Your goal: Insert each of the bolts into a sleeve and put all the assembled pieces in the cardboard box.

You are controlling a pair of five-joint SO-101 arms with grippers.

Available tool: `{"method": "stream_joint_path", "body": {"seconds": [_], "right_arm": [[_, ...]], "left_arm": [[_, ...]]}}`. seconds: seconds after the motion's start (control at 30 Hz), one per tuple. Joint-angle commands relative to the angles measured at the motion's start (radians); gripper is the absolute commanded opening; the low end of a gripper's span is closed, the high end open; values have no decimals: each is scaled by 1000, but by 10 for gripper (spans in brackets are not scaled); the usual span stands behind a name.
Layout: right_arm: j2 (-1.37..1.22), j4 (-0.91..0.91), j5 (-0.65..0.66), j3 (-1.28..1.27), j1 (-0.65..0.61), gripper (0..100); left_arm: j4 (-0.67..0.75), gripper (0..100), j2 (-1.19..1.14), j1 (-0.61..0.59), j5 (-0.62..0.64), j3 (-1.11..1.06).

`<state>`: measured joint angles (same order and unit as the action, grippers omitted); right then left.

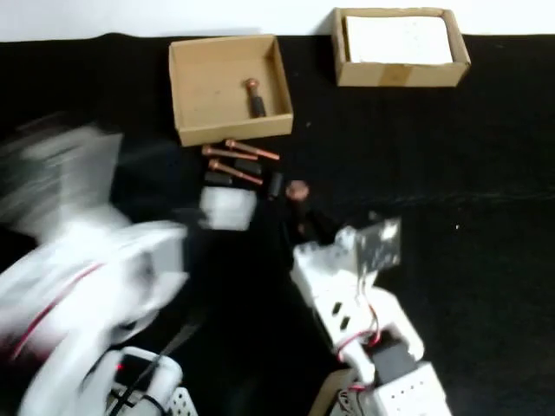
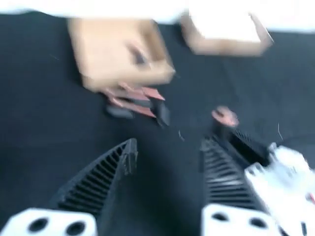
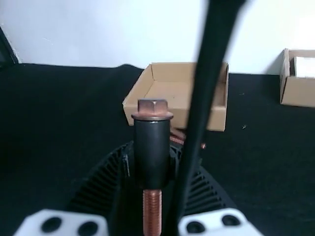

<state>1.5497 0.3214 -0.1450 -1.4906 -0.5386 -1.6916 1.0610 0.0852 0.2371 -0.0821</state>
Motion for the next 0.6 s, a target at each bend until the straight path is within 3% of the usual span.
{"method": "stream_joint_path", "body": {"seconds": [0.0,0.13,0.3,0.57], "right_arm": [[-306,-177,-2,246,15,6],[-725,-384,-2,450,16,6],[-1221,-555,-2,783,31,6],[-1870,-561,-2,1415,90,6]], "left_arm": [[-5,47,137,-228,-138,-76],[-5,12,302,-282,-324,-377],[46,13,510,-283,-348,-707],[95,17,591,-283,-345,-809]]}}
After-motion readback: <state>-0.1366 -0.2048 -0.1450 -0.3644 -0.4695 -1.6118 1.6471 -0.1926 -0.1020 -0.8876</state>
